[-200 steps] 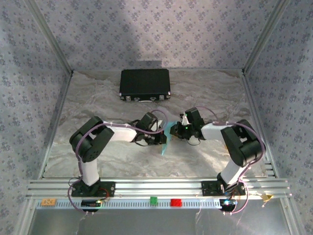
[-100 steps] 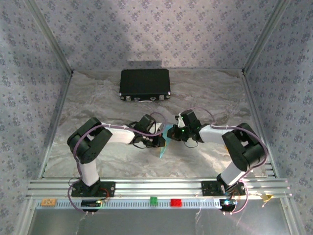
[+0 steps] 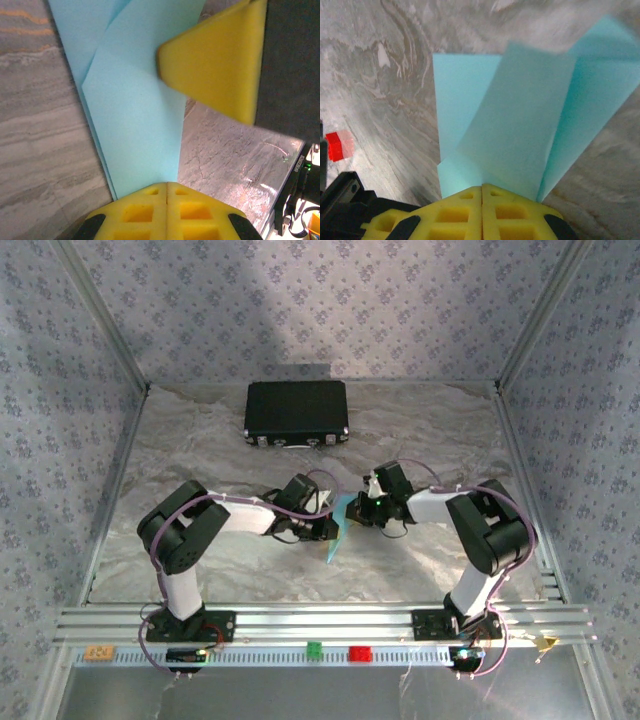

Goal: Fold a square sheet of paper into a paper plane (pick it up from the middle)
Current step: Fold the wing for the fifth time at the center of the table.

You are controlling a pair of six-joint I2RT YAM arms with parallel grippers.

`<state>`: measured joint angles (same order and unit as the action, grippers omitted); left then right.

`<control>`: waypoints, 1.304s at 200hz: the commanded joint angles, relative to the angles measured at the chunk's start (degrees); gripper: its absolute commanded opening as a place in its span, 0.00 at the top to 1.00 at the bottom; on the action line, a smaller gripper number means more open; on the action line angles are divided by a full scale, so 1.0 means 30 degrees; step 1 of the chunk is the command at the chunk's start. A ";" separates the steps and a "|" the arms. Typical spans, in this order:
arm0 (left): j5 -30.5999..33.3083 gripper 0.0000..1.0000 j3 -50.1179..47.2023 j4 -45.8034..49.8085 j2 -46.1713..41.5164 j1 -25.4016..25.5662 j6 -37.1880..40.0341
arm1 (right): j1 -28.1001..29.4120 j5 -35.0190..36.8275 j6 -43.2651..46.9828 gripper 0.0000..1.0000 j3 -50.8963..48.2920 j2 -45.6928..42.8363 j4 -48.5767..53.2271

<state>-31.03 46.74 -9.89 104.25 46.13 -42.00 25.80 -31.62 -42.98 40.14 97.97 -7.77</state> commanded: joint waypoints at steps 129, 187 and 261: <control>0.0205 1.00 -0.1176 0.2068 0.0319 0.0293 0.0175 | -0.3321 0.2863 0.0942 0.91 0.2330 0.0000 0.2801; 0.0293 1.00 -0.1195 0.2039 0.0261 0.0329 0.0118 | -0.2127 0.1825 0.1029 0.89 0.1715 -0.2220 0.2460; 0.0268 1.00 -0.1076 0.2052 0.0290 0.0354 0.0059 | -0.0590 0.1504 0.0678 0.90 0.1619 0.0426 0.1406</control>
<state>-31.03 45.67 -11.66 103.96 46.24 -42.02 24.47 -27.70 -40.95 45.78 96.40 -3.36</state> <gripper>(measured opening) 0.047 0.104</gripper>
